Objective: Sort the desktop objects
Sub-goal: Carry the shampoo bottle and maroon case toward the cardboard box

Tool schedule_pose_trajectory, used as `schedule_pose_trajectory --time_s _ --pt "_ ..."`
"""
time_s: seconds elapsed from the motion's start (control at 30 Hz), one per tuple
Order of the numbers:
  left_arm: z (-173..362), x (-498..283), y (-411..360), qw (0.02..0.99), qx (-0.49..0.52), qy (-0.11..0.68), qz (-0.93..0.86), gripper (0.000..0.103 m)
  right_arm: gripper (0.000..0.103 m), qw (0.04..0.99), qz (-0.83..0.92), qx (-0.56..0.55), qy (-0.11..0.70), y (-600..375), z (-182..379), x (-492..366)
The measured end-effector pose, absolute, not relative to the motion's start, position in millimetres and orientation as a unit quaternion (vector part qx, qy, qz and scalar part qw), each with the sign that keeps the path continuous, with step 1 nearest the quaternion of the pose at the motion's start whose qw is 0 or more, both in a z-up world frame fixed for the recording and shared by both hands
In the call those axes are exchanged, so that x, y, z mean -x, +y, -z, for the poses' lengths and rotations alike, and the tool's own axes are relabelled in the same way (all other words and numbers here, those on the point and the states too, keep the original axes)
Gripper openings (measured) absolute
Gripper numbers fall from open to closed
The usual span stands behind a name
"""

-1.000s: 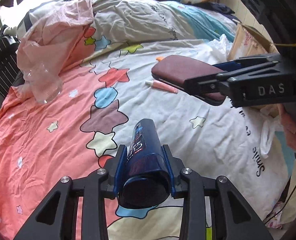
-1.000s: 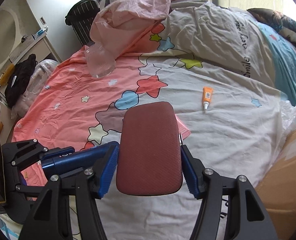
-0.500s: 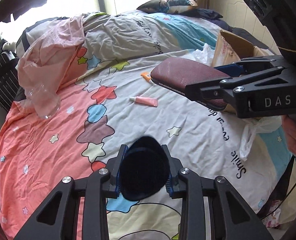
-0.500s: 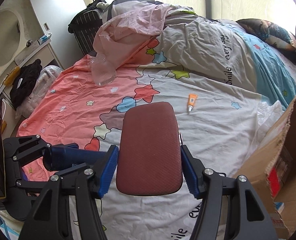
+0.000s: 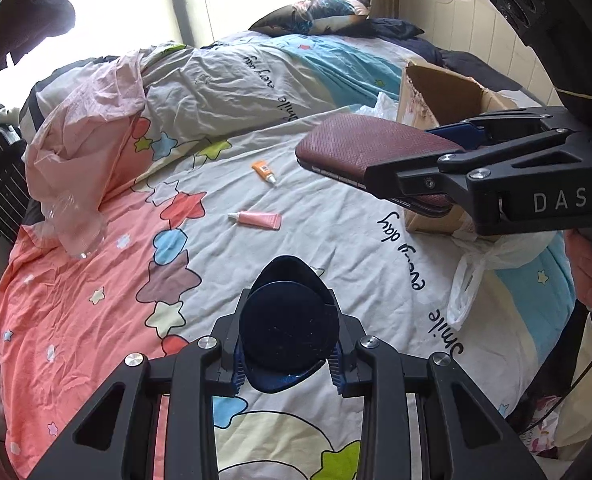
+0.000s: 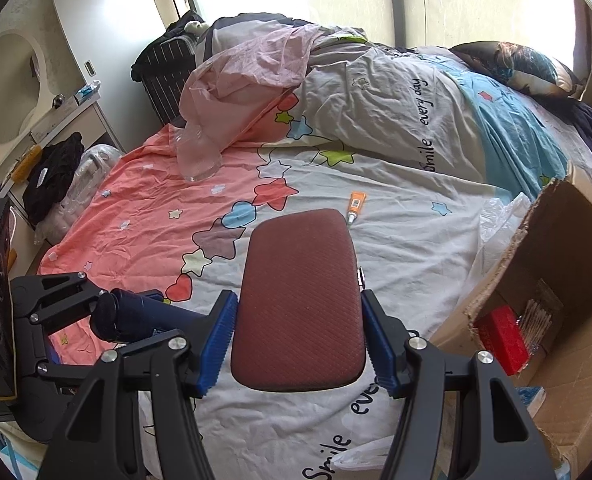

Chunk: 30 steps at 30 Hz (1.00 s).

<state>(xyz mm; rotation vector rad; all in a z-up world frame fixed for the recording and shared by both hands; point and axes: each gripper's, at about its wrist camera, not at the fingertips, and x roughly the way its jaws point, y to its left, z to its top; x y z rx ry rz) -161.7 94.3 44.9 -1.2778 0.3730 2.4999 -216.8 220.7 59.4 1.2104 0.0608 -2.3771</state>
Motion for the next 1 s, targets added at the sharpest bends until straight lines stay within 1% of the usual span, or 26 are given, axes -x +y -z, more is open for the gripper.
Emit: schedule_pose_trajectory --time_s 0.07,0.1,0.13,0.17,0.3,0.57,0.6,0.63,0.67,0.7,0.77,0.93,1.0 --pt "-50 162 99 0.157 0.442 0.133 -0.873 0.032 0.056 0.232 0.868 -0.438 0.021 226 -64 214" --pt "-53 162 102 0.158 0.439 0.133 -0.874 0.032 0.032 0.23 0.869 -0.438 0.018 230 -66 214" --pt "-56 162 105 0.16 0.437 0.134 -0.875 0.032 0.019 0.228 0.869 -0.44 0.012 234 -68 213" --pt "-58 163 108 0.161 0.435 0.135 -0.875 0.032 0.015 0.23 0.867 -0.442 0.008 237 -70 213" --pt "-60 165 120 0.175 0.436 0.133 -0.873 0.032 0.015 0.222 0.866 -0.448 0.008 249 -68 213" --pt "-54 162 141 0.187 0.44 0.146 -0.866 0.032 0.015 0.211 0.861 -0.462 0.023 256 -46 199" --pt "-53 161 144 0.188 0.441 0.149 -0.865 0.032 0.017 0.21 0.859 -0.467 0.027 257 -41 197" --pt "-50 160 145 0.189 0.443 0.151 -0.863 0.032 0.019 0.21 0.855 -0.474 0.032 257 -35 193" --pt "-48 158 146 0.19 0.444 0.152 -0.862 0.032 0.025 0.21 0.85 -0.481 0.037 256 -28 190" --pt "-45 156 146 0.191 0.446 0.153 -0.861 0.032 0.035 0.21 0.846 -0.489 0.042 256 -22 187" --pt "-39 154 146 0.192 0.45 0.153 -0.858 0.032 0.045 0.21 0.836 -0.504 0.051 256 -7 181" --pt "-22 146 148 0.198 0.462 0.155 -0.851 0.032 0.049 0.199 0.819 -0.535 0.054 260 27 172" --pt "-15 141 148 0.2 0.467 0.156 -0.847 0.032 0.055 0.196 0.817 -0.539 0.056 261 33 170"
